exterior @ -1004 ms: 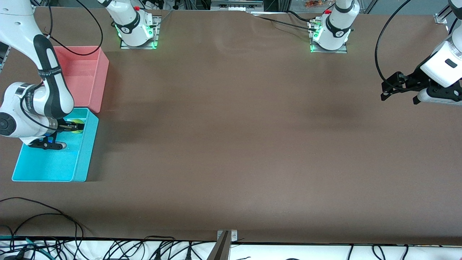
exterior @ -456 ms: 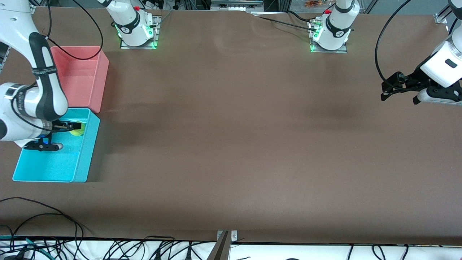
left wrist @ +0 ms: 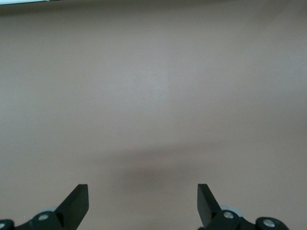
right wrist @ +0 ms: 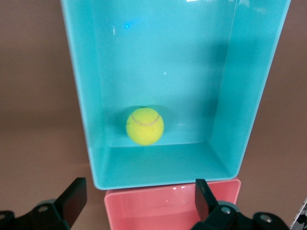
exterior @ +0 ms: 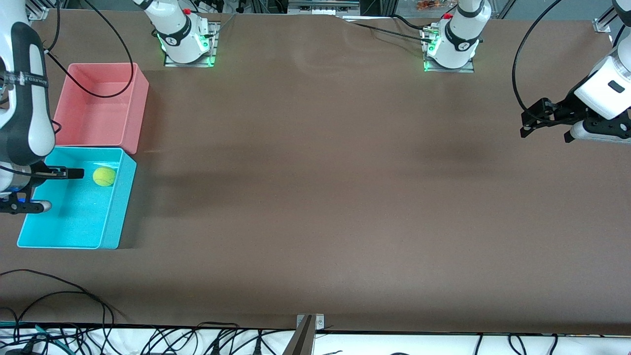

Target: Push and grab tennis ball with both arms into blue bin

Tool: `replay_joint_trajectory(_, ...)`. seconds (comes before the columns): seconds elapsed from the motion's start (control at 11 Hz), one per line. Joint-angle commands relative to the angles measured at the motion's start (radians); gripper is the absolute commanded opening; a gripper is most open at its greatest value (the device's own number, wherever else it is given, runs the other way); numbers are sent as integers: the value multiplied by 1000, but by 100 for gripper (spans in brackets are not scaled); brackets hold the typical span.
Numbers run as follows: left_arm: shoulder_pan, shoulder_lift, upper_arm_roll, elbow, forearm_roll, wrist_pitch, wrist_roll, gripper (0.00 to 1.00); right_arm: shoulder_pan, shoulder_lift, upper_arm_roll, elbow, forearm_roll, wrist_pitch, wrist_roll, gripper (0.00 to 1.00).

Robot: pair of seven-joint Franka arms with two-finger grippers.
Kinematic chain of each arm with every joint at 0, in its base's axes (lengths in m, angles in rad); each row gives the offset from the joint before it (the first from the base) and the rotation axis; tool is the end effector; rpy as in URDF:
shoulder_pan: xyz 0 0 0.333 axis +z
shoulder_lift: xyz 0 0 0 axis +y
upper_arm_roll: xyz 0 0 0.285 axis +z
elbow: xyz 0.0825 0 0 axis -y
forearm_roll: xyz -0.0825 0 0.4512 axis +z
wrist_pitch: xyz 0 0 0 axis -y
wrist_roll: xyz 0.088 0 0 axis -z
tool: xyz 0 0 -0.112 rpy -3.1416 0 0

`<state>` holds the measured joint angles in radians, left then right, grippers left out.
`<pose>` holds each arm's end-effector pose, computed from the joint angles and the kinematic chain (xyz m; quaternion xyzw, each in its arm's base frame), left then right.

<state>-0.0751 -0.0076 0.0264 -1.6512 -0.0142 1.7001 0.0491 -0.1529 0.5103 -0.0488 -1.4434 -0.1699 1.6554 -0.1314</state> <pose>0.6297 -0.0321 0.5612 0.9984 -0.0481 0.0282 0.0072 0.6953 -0.1560 0.3186 0.9844 -0.0137 -0.1614 0.0689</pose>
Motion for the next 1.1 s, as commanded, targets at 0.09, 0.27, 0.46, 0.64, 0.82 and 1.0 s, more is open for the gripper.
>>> replay_joint_trajectory(0.09, 3, -8, 1, -4, -21, 1, 26, 100, 1, -19, 32, 222, 67, -222, -19, 100)
replay_joint_trajectory(0.27, 3, -8, 3, -4, -21, 1, 26, 100, 1, -68, 35, 286, 142, -275, -17, 100)
replay_joint_trajectory(0.46, 5, -8, 3, -6, -21, 0, 26, 100, 3, -137, 40, 287, 200, -295, -11, 100)
replay_joint_trajectory(0.64, 5, -8, 3, -6, -21, 0, 26, 100, 10, -194, 62, 259, 198, -316, -2, 100)
replay_joint_trajectory(0.82, 5, -8, 3, -6, -21, 0, 26, 100, 12, -353, 76, -14, 208, -117, 7, 100)
replay_joint_trajectory(1.0, 5, -8, 3, -6, -21, 0, 26, 100, 56, -511, 73, -258, 193, 79, 3, 100)
